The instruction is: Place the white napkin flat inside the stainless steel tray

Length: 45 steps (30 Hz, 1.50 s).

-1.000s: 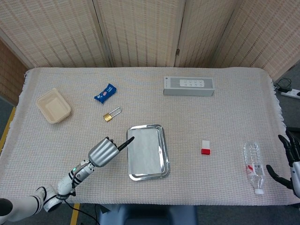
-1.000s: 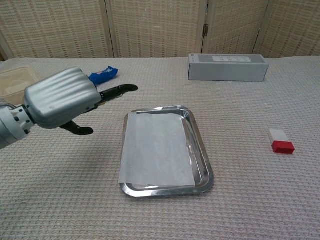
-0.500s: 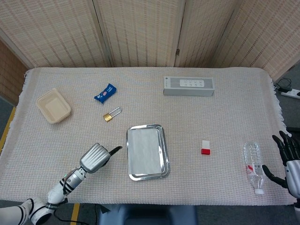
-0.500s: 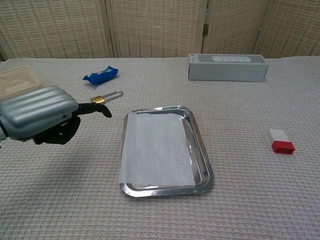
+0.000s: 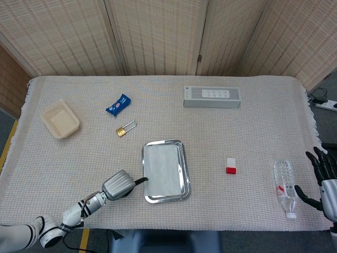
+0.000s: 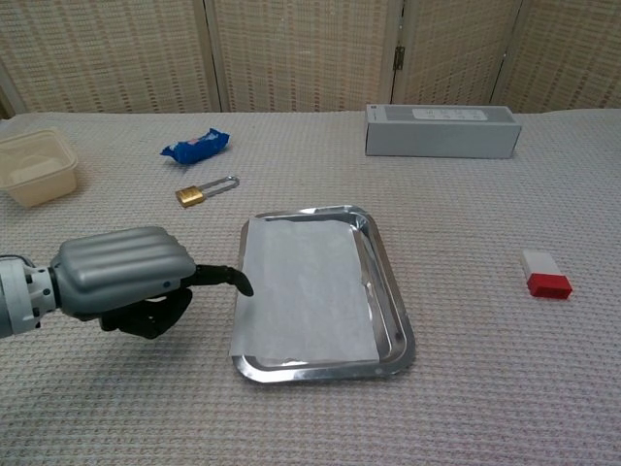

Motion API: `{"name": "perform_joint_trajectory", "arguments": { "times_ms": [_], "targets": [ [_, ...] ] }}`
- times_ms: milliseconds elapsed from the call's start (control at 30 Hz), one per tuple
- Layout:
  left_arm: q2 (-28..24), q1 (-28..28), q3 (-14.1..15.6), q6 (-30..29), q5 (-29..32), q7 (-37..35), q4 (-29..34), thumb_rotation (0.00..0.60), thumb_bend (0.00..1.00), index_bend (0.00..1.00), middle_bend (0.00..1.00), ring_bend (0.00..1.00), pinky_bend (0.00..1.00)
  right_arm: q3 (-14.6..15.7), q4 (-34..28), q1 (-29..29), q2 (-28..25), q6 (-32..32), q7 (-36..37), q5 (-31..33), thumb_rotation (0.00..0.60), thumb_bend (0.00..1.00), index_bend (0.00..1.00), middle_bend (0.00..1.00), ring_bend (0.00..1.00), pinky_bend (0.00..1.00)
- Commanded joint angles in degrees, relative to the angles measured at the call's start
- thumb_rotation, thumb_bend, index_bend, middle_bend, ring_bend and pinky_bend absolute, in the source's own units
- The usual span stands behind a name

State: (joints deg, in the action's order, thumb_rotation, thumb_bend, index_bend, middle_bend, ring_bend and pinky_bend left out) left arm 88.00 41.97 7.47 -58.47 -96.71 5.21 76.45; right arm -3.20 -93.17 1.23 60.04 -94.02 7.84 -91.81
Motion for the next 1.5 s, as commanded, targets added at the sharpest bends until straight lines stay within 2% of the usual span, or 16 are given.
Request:
{"name": "perform_joint_trajectory", "arguments": {
  "times_ms": [33, 533, 967, 1200, 1500],
  "targets": [
    [0.61, 0.34, 0.07, 1.34, 0.23, -1.22, -0.47, 0.6, 1.0, 0.23, 1.0, 1.0, 1.0, 0.11, -0.11, -0.08, 0.05, 0.21, 0.04, -0.08, 0.6, 0.33, 0.0, 0.0, 0.0, 0.0],
    [5.38, 1.13, 0.2, 1.98, -1.8, -3.61, -7.13, 0.6, 0.99, 0.28, 1.0, 1.0, 1.0, 0.35, 0.13, -0.72, 0.22, 1.0, 0.58, -0.46, 0.6, 0.33, 0.0, 0.0, 0.0, 0.0],
    [8.33, 1.62, -0.25, 1.43, -2.46, -5.33, -11.19, 0.6, 0.99, 0.27, 1.0, 1.0, 1.0, 0.47, -0.06, -0.28, -0.38, 0.03, 1.57, -0.74, 0.6, 0.33, 0.0, 0.0, 0.0, 0.0],
    [8.1, 1.4, -0.82, -0.16, -2.61, -4.34, -11.46, 0.6, 0.99, 0.27, 1.0, 1.0, 1.0, 0.41, 0.02, -0.16, -0.58, -0.29, 1.93, -0.7, 0.6, 0.33, 0.0, 0.0, 0.0, 0.0],
    [6.22, 0.63, -0.46, -0.01, -2.02, -1.33, -8.56, 0.6, 0.98, 0.27, 1.0, 1.0, 1.0, 0.45, -0.24, -0.01, -0.58, -0.61, 1.56, -0.84, 0.6, 0.33, 0.0, 0.0, 0.0, 0.0]
  ]
}}
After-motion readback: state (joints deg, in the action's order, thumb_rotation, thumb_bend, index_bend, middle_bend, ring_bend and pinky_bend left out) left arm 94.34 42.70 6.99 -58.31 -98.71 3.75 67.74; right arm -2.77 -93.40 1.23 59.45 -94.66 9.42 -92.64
